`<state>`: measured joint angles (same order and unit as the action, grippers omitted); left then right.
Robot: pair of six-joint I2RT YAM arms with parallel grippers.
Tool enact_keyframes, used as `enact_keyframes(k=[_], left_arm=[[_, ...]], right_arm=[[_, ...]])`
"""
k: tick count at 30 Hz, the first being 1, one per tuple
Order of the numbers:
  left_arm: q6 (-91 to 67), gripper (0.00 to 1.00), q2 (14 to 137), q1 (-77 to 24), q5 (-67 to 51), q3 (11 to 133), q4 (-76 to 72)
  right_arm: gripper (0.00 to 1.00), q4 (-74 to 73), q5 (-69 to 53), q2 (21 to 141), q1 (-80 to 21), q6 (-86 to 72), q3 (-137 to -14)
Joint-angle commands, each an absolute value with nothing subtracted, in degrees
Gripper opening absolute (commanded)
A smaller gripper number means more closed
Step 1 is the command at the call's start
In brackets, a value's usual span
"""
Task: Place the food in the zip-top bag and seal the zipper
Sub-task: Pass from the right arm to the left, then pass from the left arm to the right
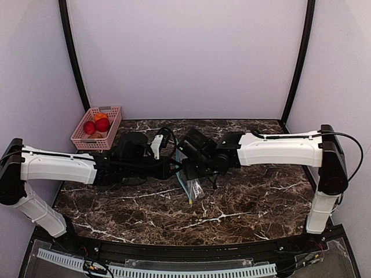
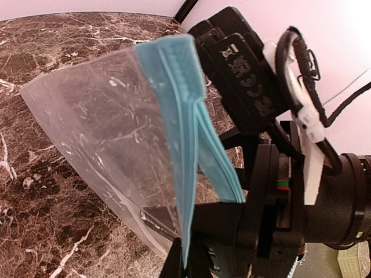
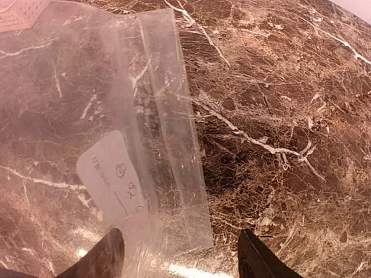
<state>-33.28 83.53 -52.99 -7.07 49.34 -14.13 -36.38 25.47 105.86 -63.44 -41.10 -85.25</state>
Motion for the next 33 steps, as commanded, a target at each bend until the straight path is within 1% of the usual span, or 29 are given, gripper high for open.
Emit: enact_keyframes(k=[1, 6, 9, 10, 14, 18, 23, 28, 30, 33], left_arm=[[-33.03, 0.01, 80.15, -53.3, -7.68, 48.39, -16.44], [-32.71, 0.01, 78.81, -53.3, -5.28, 48.21, -14.1], [-32.56, 0.01, 78.24, -53.35, -1.97, 48.93, -10.6], [-32.54, 0.01, 78.21, -53.3, 1.04, 49.38, -7.31], [-31.61, 0.01, 78.89, -53.28, 8.25, 52.15, 2.37], [-30.62, 0.01, 80.06, -53.32, 12.36, 54.48, 8.1], [-30.0, 0.01, 81.26, -53.33, 16.46, 56.9, 12.6], [-29.16, 0.01, 82.46, -53.3, 19.29, 58.55, 14.73], [-28.87, 0.01, 82.95, -53.32, 18.47, 59.02, 14.59], [-28.56, 0.02, 83.14, -53.3, 12.28, 58.33, 9.38]], right_arm=[[0.68, -35.56, 27.56, 106.58, -62.44, -43.3, -83.91], [0.69, -37.25, 30.82, 106.93, -61.25, -44.02, -83.32], [0.66, -39.18, 32.77, 106.6, -60.79, -44.2, -83.62], [0.64, -39.75, 33.32, 106.28, -60.7, -44.27, -83.67], [0.48, -40.77, 34.61, 104.13, -60.36, -44.14, -83.03], [0.32, -41.86, 35.34, 102.57, -59.86, -44.08, -82.74], [0.19, -45.15, 37.42, 101.93, -59.73, -44.69, -84.27], [0.18, -46.49, 36.67, 101.38, -59.77, -44.57, -85.44], [0.14, -45.95, 35.22, 101.25, -59.75, -43.7, -85.82], [0.04, -42.96, 32.04, 100.96, -59.81, -41.85, -85.43]])
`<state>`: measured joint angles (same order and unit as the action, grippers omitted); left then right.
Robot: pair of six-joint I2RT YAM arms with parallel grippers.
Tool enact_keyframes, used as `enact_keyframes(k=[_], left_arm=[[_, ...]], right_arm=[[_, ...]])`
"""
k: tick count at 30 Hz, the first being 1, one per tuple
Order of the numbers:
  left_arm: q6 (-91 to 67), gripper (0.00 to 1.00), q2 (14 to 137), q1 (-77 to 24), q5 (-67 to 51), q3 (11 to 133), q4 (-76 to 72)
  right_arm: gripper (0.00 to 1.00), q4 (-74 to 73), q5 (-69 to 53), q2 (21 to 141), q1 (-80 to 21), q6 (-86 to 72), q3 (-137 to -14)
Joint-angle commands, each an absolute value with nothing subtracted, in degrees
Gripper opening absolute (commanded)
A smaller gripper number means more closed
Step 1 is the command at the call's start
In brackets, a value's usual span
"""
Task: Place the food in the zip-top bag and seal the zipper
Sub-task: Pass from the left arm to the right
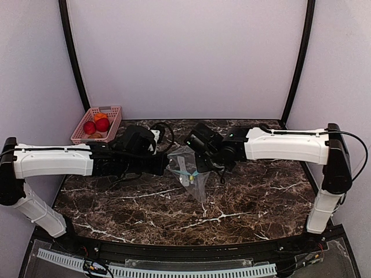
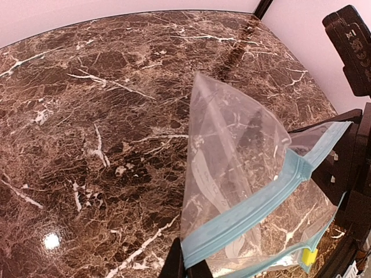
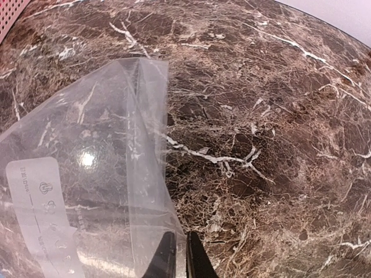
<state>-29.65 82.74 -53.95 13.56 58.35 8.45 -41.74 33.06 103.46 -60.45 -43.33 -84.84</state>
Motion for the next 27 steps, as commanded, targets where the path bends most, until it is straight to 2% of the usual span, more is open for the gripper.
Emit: enact_keyframes(k=[1, 6, 11, 13, 15, 18, 21, 27], left_arm=[[-29.11, 0.03, 83.14, -53.27, 10.93, 57.67, 8.03], [-31.97, 0.18, 84.36, -53.35, 3.8, 56.62, 0.64], [-33.7, 0.47, 86.11, -53.33, 1.25, 56.52, -2.28], [-34.35, 0.55, 86.98, -53.3, 0.32, 56.51, -3.28], [-34.85, 0.6, 87.73, -53.32, -1.17, 56.62, -3.98], [-35.44, 0.57, 88.55, -53.34, -0.93, 56.81, -3.2], [-36.34, 0.49, 88.64, -53.13, 2.2, 56.55, -1.43], [-38.53, 0.44, 88.46, -51.32, 1.42, 54.82, -3.51]], right_arm=[[0.01, -41.89, 31.02, 100.89, -59.84, -41.53, -85.17], [0.0, -37.03, 27.6, 100.56, -59.98, -41.38, -83.94], [0.0, -35.05, 27.07, 100.44, -60.37, -41.09, -83.94], [0.0, -35.06, 27.22, 100.84, -60.53, -40.83, -84.32], [0.0, -35.07, 27.29, 101.03, -60.53, -40.76, -84.4], [0.0, -35.09, 27.33, 100.85, -60.62, -40.82, -84.33], [0.0, -34.74, 27.26, 100.63, -60.85, -40.34, -83.96], [0.0, -31.06, 25.27, 98.88, -61.1, -37.04, -81.19]])
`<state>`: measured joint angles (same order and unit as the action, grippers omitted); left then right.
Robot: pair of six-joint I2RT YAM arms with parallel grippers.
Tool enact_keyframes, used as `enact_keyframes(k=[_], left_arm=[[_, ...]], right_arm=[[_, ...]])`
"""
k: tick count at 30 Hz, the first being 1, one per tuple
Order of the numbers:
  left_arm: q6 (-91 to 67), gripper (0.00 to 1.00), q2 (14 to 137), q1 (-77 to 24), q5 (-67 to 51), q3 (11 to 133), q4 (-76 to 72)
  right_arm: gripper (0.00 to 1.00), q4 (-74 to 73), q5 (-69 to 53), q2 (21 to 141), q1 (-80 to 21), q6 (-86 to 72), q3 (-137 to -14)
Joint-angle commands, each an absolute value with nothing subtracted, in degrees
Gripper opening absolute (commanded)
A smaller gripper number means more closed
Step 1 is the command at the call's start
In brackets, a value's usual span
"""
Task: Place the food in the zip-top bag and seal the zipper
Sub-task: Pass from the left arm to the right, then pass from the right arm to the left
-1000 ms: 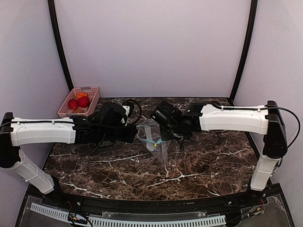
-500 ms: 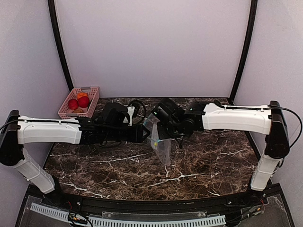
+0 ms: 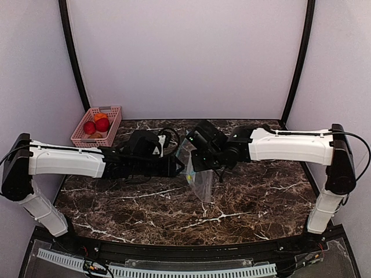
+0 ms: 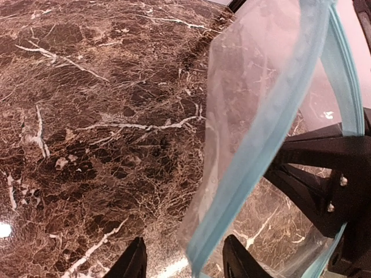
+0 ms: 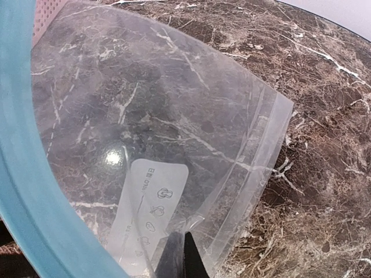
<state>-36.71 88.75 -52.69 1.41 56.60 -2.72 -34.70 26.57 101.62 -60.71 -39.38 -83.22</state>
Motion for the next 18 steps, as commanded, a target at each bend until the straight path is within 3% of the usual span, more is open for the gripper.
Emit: enact_keyframes(k=[1, 5, 10, 13, 18], left_arm=[[-38.64, 0.47, 88.35, -50.87, 1.15, 54.64, -3.91], [-38.67, 0.63, 88.17, -49.95, -1.26, 54.68, -5.73], [-38.48, 0.65, 88.35, -49.61, -3.32, 55.19, -7.33], [-38.26, 0.52, 89.2, -49.57, -3.7, 55.62, -7.0], [-38.15, 0.11, 89.6, -49.57, -5.4, 55.69, -7.02]], right_arm=[[0.0, -30.48, 24.92, 98.56, -61.16, -36.41, -80.75], [0.0, -30.03, 24.37, 98.42, -61.22, -35.13, -80.05], [0.0, -29.62, 23.98, 98.6, -61.46, -34.24, -80.15], [0.0, -29.12, 23.98, 98.61, -61.82, -33.38, -80.39], [0.0, -29.03, 23.77, 98.66, -61.96, -32.99, -80.42]])
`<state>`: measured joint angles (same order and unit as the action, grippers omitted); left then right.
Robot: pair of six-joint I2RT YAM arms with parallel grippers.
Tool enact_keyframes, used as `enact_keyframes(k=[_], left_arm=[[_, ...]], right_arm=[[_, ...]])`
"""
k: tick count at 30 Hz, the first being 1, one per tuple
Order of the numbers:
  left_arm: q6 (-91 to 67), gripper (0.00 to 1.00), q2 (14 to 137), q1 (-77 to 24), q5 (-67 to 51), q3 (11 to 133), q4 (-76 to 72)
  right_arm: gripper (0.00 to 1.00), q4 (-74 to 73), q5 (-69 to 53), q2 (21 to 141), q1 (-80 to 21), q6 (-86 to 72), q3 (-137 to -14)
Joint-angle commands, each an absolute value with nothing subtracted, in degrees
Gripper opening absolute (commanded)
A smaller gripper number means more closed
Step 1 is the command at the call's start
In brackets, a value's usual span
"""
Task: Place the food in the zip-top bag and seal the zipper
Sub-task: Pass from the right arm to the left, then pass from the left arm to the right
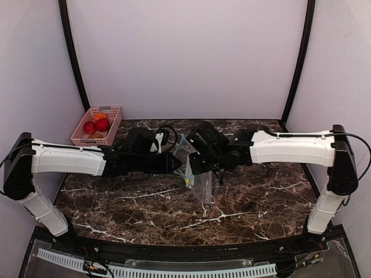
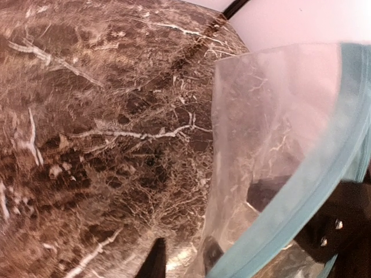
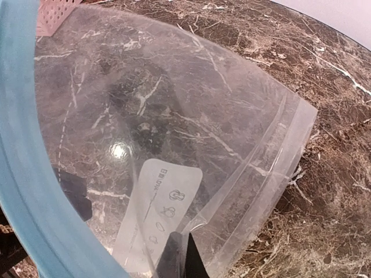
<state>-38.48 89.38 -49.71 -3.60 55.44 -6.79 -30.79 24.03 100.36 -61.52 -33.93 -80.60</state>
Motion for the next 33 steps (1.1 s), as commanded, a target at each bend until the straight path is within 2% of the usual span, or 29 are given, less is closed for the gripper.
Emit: enact_keyframes(k=[1, 2, 9, 13, 19, 33], left_arm=[[-38.1, 0.08, 89.35, -49.57, -5.46, 55.62, -7.14], [-37.96, 0.02, 89.15, -49.53, -5.41, 55.35, -7.22], [-37.78, 0.01, 87.11, -49.54, -4.58, 53.91, -7.65], [-38.15, 0.01, 86.89, -49.54, -5.13, 53.6, -8.19], [-38.51, 0.01, 86.49, -49.53, -5.14, 53.35, -8.74], [-38.97, 0.01, 86.16, -49.5, -4.95, 53.04, -8.77]], right_arm=[[0.01, -29.01, 23.5, 98.55, -61.96, -33.24, -80.44], [0.05, -29.2, 23.1, 98.33, -61.96, -33.48, -80.54], [0.53, -28.77, 18.34, 93.9, -62.09, -34.43, -81.21], [0.67, -28.07, 16.86, 91.57, -62.14, -34.9, -81.21], [0.69, -28.67, 16.66, 91.67, -62.13, -35.76, -80.96], [0.54, -27.07, 12.92, 97.47, -64.32, -36.85, -83.06]])
